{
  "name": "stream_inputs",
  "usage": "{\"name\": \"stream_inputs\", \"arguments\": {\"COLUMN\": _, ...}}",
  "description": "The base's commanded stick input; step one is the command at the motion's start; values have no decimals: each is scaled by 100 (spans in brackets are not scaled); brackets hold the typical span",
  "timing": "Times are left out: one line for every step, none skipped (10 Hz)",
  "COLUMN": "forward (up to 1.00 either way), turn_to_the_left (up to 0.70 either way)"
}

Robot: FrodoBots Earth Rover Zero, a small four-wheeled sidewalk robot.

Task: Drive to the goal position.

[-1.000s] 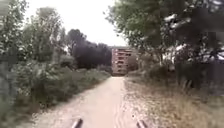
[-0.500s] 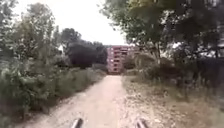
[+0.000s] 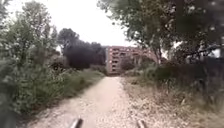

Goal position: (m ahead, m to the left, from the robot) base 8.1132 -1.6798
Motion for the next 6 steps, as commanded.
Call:
{"name": "stream_inputs", "arguments": {"forward": 85, "turn_to_the_left": -24}}
{"name": "stream_inputs", "arguments": {"forward": 85, "turn_to_the_left": -5}}
{"name": "stream_inputs", "arguments": {"forward": 85, "turn_to_the_left": 0}}
{"name": "stream_inputs", "arguments": {"forward": 85, "turn_to_the_left": 0}}
{"name": "stream_inputs", "arguments": {"forward": 85, "turn_to_the_left": -2}}
{"name": "stream_inputs", "arguments": {"forward": 85, "turn_to_the_left": -24}}
